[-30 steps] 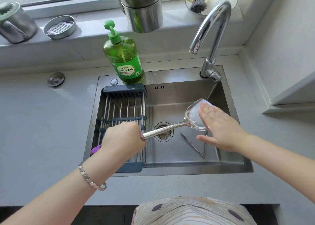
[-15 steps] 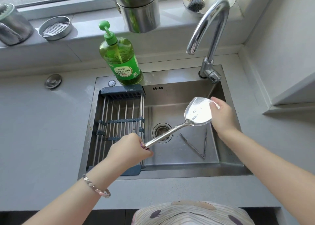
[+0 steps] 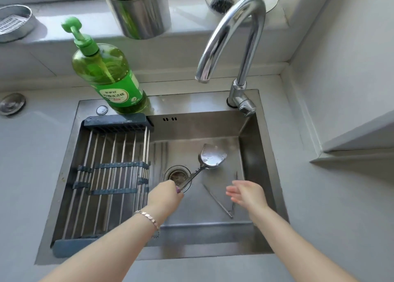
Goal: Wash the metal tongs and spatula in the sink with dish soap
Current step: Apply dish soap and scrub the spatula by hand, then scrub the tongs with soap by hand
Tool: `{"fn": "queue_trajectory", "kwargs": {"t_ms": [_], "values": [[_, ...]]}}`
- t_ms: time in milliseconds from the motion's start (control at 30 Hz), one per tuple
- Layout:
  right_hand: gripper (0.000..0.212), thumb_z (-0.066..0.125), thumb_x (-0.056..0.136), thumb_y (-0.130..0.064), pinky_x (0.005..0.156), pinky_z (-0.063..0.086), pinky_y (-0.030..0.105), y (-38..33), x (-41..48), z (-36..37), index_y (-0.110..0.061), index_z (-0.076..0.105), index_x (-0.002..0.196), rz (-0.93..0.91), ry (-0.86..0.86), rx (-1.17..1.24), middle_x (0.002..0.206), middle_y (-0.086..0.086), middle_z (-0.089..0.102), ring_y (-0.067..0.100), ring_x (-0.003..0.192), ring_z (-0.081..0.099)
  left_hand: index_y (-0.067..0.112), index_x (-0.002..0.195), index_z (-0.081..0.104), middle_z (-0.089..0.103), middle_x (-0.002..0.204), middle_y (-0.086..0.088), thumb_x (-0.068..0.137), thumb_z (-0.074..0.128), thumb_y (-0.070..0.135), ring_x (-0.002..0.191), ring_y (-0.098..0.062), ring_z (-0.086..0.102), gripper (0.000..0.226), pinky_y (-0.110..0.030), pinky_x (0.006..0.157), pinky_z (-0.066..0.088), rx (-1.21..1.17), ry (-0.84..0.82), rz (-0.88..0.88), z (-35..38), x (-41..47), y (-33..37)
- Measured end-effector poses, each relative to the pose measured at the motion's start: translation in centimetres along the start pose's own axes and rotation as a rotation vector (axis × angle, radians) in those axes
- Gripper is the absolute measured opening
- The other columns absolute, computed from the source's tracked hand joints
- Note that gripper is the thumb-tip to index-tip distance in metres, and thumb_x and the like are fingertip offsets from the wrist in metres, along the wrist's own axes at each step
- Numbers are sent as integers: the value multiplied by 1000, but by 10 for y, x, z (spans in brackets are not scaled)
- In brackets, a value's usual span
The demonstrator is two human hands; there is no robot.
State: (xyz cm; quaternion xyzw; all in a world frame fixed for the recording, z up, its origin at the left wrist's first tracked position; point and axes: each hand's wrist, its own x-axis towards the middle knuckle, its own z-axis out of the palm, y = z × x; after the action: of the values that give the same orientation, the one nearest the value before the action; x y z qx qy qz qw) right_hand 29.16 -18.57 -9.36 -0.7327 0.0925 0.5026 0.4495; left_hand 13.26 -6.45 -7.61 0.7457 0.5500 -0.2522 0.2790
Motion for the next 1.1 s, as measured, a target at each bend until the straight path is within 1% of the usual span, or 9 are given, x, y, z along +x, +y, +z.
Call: {"fn": "queue_trajectory", "kwargs": {"t_ms": [67,200,300,467,700,833,967,1033,1100], "values": [[9,49,92,-5,60,46,21,8,13,-11,-3,58,94,-12,-8,-125,75,10,64,16,65,61,18,62,39,64,92,-7,92,52,33,94,-26,64,36,-27,74,45,-13,-1,-4,16,15,6],[19,47,92,-7,60,44,22,25,40,-26,-11,59,78,-19,-30,-422,73,7,63,14,63,59,17,81,44,66,106,-6,94,48,39,102,-26,61,25,-27,78,42,-53,-12,-26,51,42,6],[24,48,87,-9,79,53,33,42,66,-23,-15,60,68,1,-58,-668,73,5,67,24,74,62,16,85,42,64,109,-8,94,48,36,103,-27,60,23,-28,79,43,-86,-37,-54,73,61,4],[26,45,90,-18,85,46,26,50,94,2,-10,61,109,-22,-110,-1211,116,7,64,25,107,59,11,99,53,61,115,-13,92,48,20,107,-29,58,13,-31,84,45,-92,-143,-126,99,93,-8],[31,47,94,-21,91,44,29,72,114,32,-14,55,124,-143,-186,-1676,128,4,58,23,119,55,7,113,54,57,119,-16,87,43,9,107,-32,57,28,-34,89,45,-116,-131,-158,105,113,-16],[33,42,95,-12,93,44,29,78,118,38,-14,55,126,-151,-135,-1722,130,4,57,21,121,54,10,122,50,49,128,-15,88,45,15,114,-31,53,35,-32,93,42,-120,-107,-94,95,103,-14],[33,45,92,-12,93,44,28,63,103,36,-14,56,124,-114,-137,-1661,128,3,58,22,119,55,11,123,51,56,125,-11,90,48,19,114,-28,54,34,-28,90,42,-181,-138,-54,69,90,-9],[23,49,89,-18,85,46,27,50,85,41,-15,61,109,-88,-160,-1521,112,3,64,23,111,59,12,111,56,62,112,-10,91,49,23,105,-26,58,24,-25,82,42,-232,-184,-40,54,81,-3],[13,53,86,-22,69,42,24,36,63,47,-20,54,74,-129,-188,-1263,76,-1,59,22,87,63,15,79,57,63,81,-6,88,53,31,77,-23,58,19,-25,67,40,-395,-231,-45,35,66,8]]}}
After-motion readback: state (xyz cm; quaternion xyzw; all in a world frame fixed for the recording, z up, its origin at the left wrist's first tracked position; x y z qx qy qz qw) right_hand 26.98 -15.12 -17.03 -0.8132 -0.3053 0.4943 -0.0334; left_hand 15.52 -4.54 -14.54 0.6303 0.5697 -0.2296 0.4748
